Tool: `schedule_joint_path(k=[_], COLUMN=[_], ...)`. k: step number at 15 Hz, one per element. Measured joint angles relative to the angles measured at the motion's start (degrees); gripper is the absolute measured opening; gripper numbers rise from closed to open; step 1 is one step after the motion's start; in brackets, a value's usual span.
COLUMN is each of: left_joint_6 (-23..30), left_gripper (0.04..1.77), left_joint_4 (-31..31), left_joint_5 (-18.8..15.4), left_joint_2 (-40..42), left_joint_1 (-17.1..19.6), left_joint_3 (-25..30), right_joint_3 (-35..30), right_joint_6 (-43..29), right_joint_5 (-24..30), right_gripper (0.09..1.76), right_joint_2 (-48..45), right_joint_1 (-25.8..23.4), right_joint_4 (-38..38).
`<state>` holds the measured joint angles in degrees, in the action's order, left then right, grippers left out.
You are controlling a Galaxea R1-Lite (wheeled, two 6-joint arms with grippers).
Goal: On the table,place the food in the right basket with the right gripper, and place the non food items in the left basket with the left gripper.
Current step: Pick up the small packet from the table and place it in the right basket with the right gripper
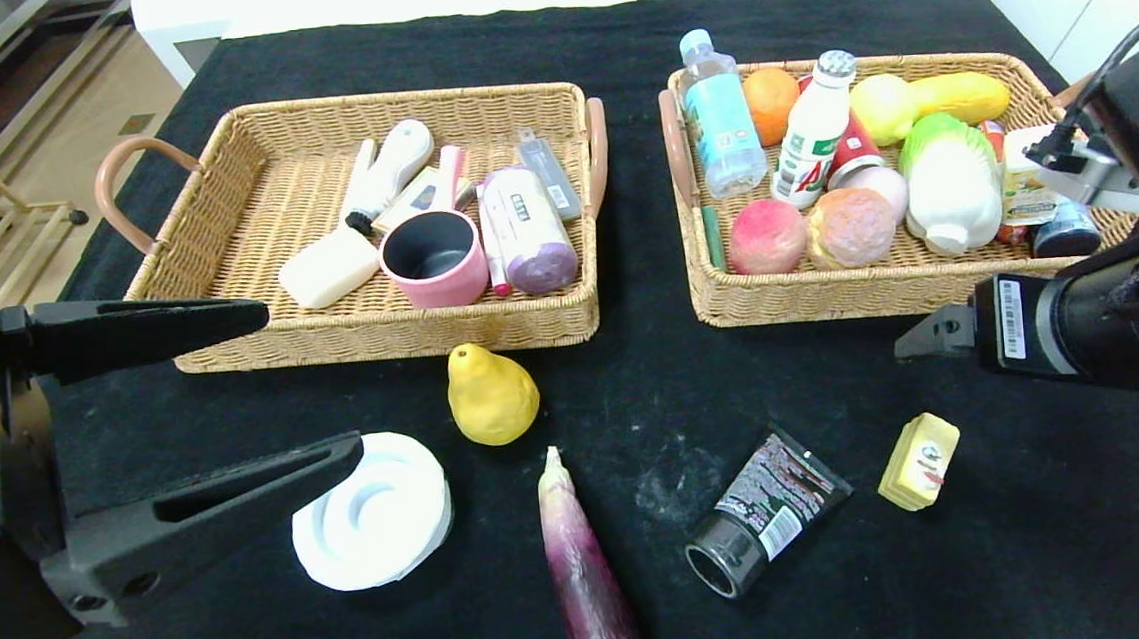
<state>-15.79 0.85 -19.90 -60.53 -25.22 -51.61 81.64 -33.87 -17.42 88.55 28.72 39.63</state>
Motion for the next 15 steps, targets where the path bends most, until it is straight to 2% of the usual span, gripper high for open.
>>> schedule_joint_path(k=[4,10,15], left_joint_6=[0.0,0.0,0.0], left_gripper=[1.72,1.72,1.72], left_joint_4=[0.0,-0.1,-0.2], left_joint_5=[0.0,0.0,0.0], left_joint_2=[0.1,0.6,0.7], left_joint_1=[0.0,0.0,0.0], left_joint_3=[0.0,-0.1,-0.1], right_joint_3=[0.0,-0.9,-1.5], right_joint_6=[-6.8,-14.8,-17.5], right_joint_5=[0.0,0.1,0.7], right_gripper=[1.70,1.70,1.70], right_joint_2=[3.1,6.8,8.4], right_joint_1=[1.6,3.0,2.8], right_joint_4=[3.7,4.8,4.5])
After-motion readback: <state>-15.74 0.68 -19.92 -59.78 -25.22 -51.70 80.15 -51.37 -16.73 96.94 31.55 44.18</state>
